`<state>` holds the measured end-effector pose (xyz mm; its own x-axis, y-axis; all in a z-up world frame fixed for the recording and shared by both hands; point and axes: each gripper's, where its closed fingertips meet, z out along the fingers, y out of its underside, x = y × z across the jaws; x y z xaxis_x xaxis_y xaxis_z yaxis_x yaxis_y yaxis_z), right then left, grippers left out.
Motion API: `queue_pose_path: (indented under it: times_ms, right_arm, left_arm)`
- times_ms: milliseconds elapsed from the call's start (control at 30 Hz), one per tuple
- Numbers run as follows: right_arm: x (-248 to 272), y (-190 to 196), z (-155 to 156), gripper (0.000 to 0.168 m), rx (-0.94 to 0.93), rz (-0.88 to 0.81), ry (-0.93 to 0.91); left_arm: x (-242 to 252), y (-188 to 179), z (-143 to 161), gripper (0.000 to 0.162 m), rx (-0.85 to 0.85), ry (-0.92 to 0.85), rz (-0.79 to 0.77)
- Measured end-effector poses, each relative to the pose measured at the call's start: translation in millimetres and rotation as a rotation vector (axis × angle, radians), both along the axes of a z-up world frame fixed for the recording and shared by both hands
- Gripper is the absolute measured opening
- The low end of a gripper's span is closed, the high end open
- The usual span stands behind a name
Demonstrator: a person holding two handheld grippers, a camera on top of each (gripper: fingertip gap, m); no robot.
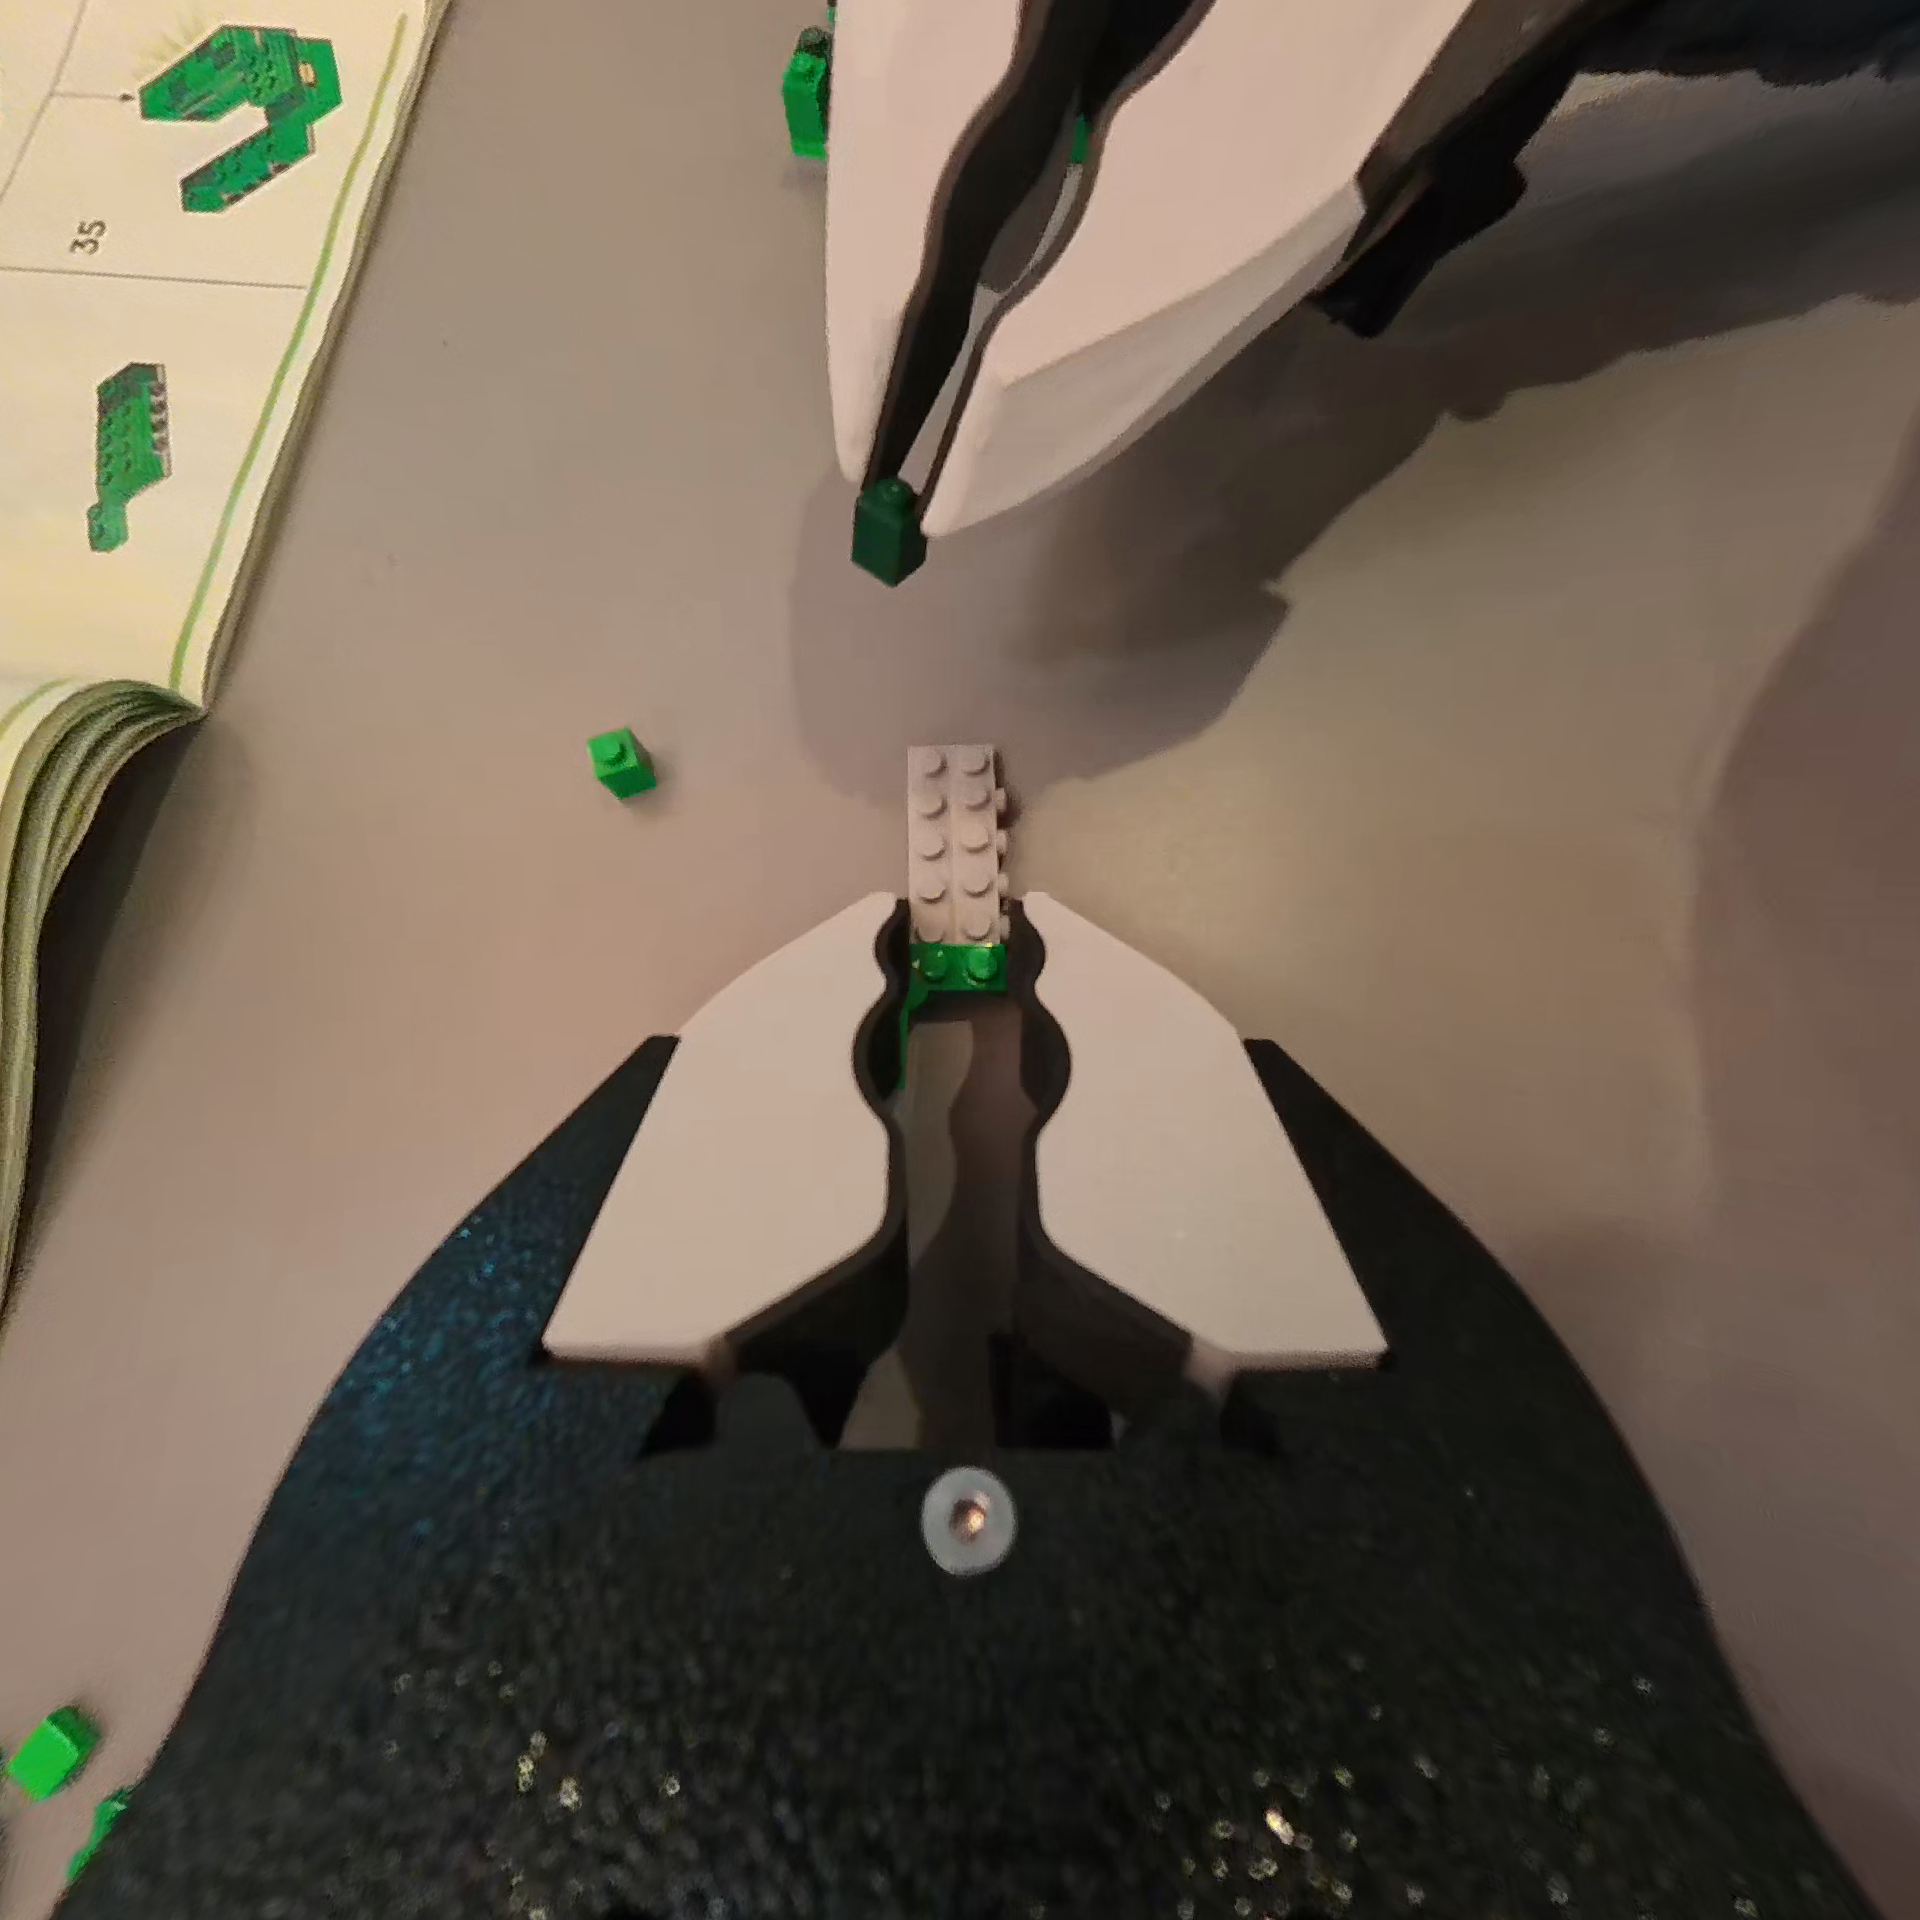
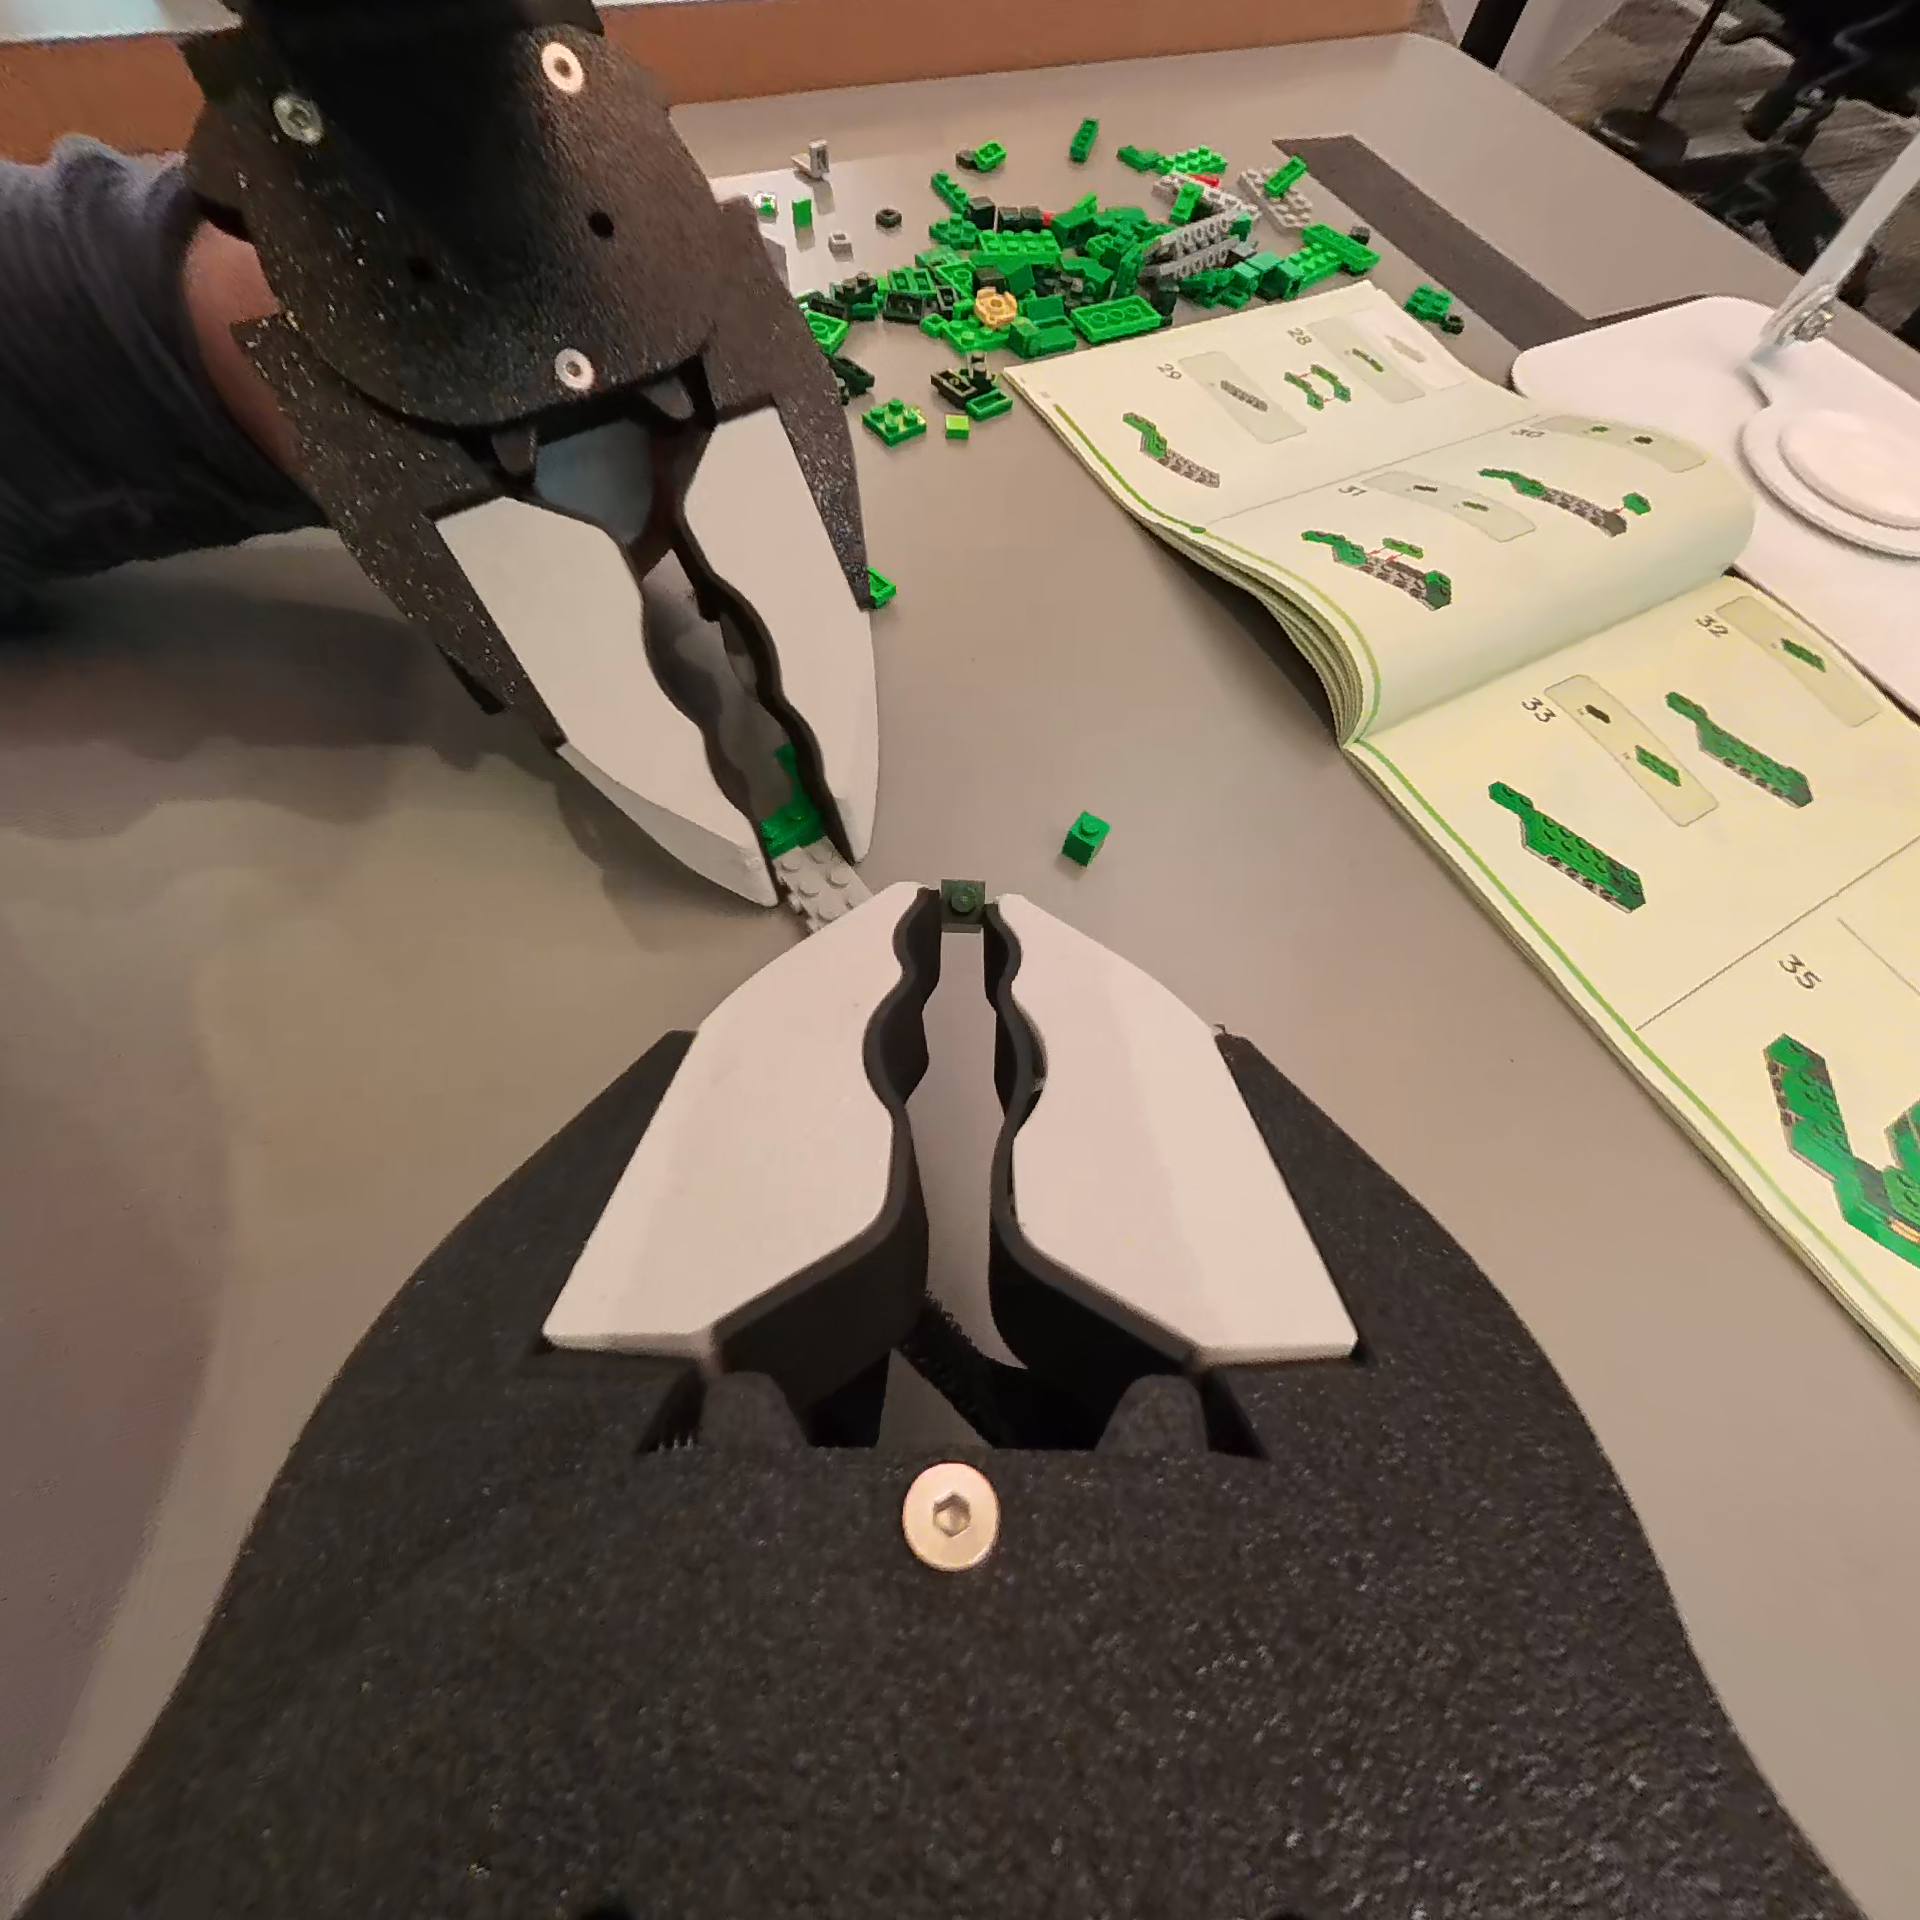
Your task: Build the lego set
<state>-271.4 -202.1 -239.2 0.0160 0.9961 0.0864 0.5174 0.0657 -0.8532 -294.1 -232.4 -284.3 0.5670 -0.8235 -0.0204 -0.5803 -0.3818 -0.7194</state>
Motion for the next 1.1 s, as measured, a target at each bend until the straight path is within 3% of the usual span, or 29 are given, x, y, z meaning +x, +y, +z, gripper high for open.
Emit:
queue_pose_path:
  times_ms: [33,233,433,1100]
  right_arm:
    - [-0.1,1.5,0.7,0.007,0.009,-0.011,0.002]
    - [6.9,21.6,16.6,0.007,0.064,-0.135,0.056]
    - [19.0,39.1,37.4,0.007,0.091,-0.241,0.108]
    - [32.4,44.6,23.1,0.007,0.152,-0.382,-0.117]
  left_arm:
    - [0.5,1.0,0.2,0.017,0.007,0.004,0.005]
    - [-3.7,23.7,11.0,0.017,0.201,0.094,0.135]
    - [10.5,51.1,54.6,0.017,0.454,-0.025,0.358]
    - [40.6,61.0,52.4,0.017,0.483,-0.077,0.376]
